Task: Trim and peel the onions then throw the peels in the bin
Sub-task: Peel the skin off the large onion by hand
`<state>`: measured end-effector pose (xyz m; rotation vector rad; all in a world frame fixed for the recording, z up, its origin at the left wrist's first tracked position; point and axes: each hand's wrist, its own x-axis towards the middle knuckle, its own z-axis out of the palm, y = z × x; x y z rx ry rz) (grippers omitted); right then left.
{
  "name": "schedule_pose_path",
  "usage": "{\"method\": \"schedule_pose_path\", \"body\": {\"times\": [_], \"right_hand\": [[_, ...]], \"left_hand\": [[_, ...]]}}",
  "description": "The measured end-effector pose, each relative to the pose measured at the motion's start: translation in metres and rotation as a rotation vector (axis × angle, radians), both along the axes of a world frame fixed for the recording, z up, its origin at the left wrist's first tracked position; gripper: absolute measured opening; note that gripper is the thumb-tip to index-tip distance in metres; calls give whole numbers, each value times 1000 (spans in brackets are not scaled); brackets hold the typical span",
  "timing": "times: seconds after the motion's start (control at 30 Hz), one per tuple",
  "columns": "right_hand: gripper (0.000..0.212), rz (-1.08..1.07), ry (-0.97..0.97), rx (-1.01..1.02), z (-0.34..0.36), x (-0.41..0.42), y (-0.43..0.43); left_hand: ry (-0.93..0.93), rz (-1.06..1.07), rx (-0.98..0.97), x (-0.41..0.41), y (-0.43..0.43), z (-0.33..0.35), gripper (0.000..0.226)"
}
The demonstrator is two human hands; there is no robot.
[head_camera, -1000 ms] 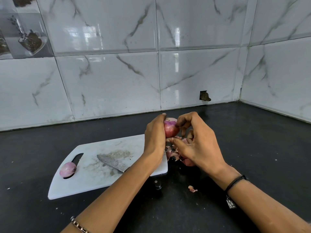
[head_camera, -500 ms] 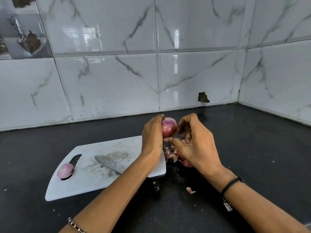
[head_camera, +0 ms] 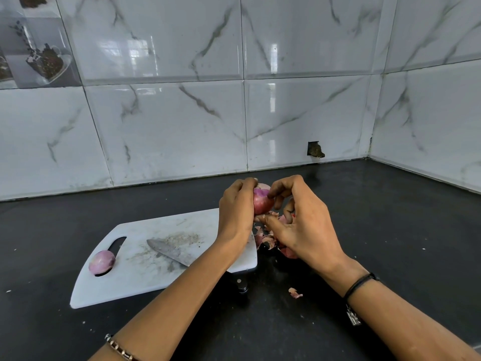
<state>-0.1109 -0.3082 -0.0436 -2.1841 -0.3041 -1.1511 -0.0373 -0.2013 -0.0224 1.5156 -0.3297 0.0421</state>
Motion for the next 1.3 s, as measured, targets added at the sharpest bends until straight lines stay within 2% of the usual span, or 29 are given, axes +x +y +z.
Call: {"method": "schedule_pose_path", "body": {"times": [0.2, 0.33, 0.47, 0.6, 0.87, 1.07, 1.2, 1.3], "right_hand": [[42, -25, 23, -12, 0, 1, -2], [39, -47, 33, -39, -1, 1, 2], [48, -24, 24, 72, 3, 0, 1], [54, -18, 12, 76, 2, 0, 0], [51, 6, 24, 8, 1, 1, 1], [47, -3, 19, -24, -1, 3, -2], [47, -22, 13, -86, -5, 4, 0], [45, -17, 3, 0, -3, 3, -1]], "left_hand": [[-38, 46, 61, -3, -1, 1, 32], [-27, 33, 20, -2, -1, 4, 41], [3, 16, -24, -1, 1, 2, 36], [-3, 8, -25, 0, 1, 1, 31], [-59, 41, 73, -2, 1, 0, 29], [-106, 72, 134, 1, -1, -3, 38], [-68, 68, 99, 0, -1, 0, 34], [-32, 34, 50, 0, 1, 2, 29]]}}
